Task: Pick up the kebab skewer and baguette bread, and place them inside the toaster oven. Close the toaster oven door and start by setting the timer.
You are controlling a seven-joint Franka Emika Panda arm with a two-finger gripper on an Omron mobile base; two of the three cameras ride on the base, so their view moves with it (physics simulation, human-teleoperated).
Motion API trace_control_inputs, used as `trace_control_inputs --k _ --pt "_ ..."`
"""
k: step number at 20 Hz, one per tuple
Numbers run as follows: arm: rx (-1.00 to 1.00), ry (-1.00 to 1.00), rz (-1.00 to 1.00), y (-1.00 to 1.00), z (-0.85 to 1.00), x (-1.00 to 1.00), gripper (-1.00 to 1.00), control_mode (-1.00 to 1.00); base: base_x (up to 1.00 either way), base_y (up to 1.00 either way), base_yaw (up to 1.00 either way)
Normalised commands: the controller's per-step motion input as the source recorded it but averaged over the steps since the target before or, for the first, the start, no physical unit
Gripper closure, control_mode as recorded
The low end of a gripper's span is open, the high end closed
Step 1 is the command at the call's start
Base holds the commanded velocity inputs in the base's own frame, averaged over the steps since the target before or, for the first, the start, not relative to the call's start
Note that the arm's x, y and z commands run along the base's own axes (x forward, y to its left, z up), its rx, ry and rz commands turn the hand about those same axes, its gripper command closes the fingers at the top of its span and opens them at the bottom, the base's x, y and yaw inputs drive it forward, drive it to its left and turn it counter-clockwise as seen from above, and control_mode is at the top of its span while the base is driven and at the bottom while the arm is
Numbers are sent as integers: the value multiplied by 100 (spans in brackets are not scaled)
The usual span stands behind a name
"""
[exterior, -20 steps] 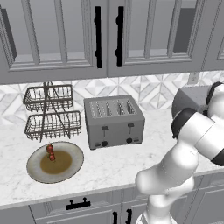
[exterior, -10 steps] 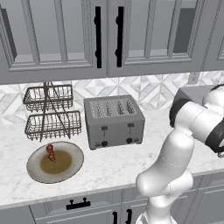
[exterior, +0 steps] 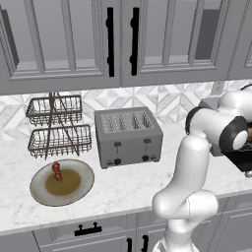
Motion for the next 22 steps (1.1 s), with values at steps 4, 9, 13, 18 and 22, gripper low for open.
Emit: trace_control_inputs --k 4,9,13,18,22 --pt "0 -1 -25 26 20 -100 -100 -100 0 0 0" --pt "-1 0 -23 98 9 -72 -100 -100 0 0 0" --pt "-7 -1 -6 100 -9 -46 -100 -100 0 0 0" --pt "-22 -13 -2 100 -3 -43 -100 -100 0 0 0" --pt "-34 -14 0 100 -1 -55 -100 -100 0 0 0"
